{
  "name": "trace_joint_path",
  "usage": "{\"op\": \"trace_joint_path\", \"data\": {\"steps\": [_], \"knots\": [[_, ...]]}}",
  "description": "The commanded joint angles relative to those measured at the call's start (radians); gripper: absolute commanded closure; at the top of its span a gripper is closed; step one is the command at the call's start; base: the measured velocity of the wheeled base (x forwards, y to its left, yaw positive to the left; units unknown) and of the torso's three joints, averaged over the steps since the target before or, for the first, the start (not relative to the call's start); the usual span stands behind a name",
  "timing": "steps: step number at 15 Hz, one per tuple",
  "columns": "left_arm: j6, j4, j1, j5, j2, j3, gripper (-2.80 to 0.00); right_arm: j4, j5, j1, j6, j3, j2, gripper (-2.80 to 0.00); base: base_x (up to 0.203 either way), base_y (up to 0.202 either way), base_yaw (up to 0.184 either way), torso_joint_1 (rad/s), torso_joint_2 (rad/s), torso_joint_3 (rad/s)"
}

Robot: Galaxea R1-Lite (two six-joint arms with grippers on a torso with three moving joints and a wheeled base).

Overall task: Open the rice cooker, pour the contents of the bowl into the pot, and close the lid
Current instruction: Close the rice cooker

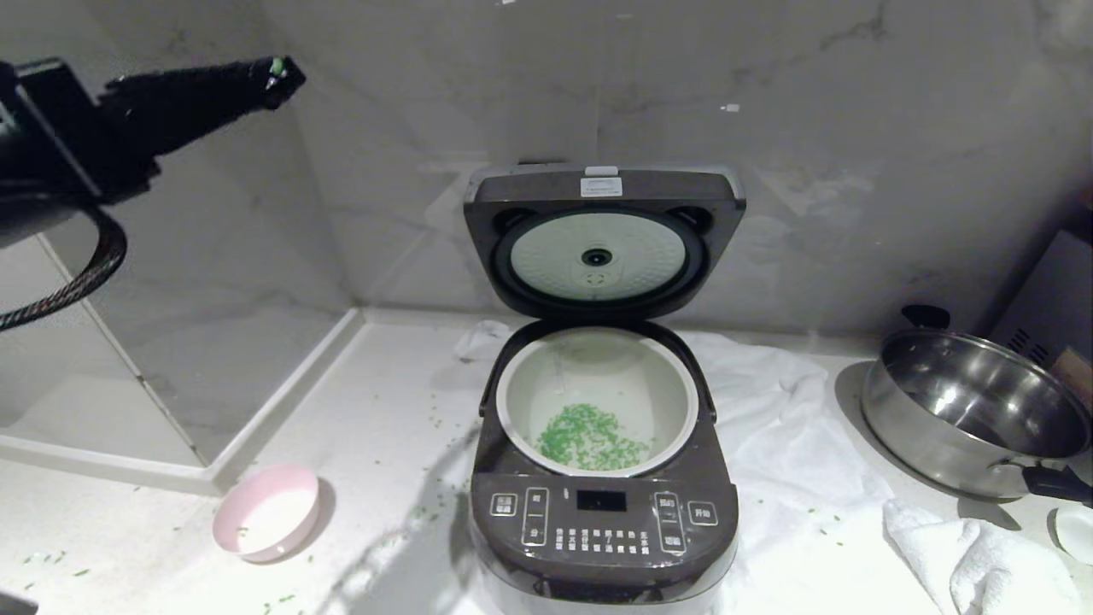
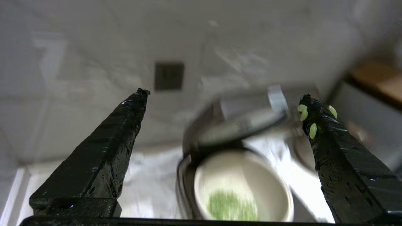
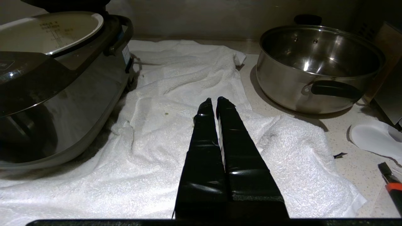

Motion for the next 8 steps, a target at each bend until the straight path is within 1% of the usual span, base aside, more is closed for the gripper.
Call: {"op": "trace_joint_path", "data": {"steps": [1,3,4,7,8], "knots": [[-0.002,0.030,-0.105,0.160,0.180,-0.171,-2.80,0.000,0.000,0.000,0.001,0.002,0.001,0.00,0.000,0.000,0.000,0.000,0.00,0.000],[-0.002,0.043,-0.171,0.286,0.294,-0.305,-2.80,-0.003,0.000,0.000,0.004,0.002,0.001,0.00,0.000,0.000,0.000,0.000,0.00,0.000],[-0.002,0.047,-0.200,0.354,0.351,-0.365,-2.80,-0.008,-0.003,0.000,0.021,-0.014,0.001,0.00,0.000,0.000,0.000,0.000,0.00,0.000],[-0.003,0.048,-0.267,0.541,0.494,-0.496,-2.80,0.009,-0.002,0.000,0.072,-0.133,0.010,0.00,0.000,0.000,0.000,0.000,0.00,0.000],[-0.003,0.048,-0.289,0.578,0.516,-0.519,-2.80,0.020,0.004,0.000,0.075,-0.165,0.014,0.00,0.000,0.000,0.000,0.000,0.00,0.000]]}}
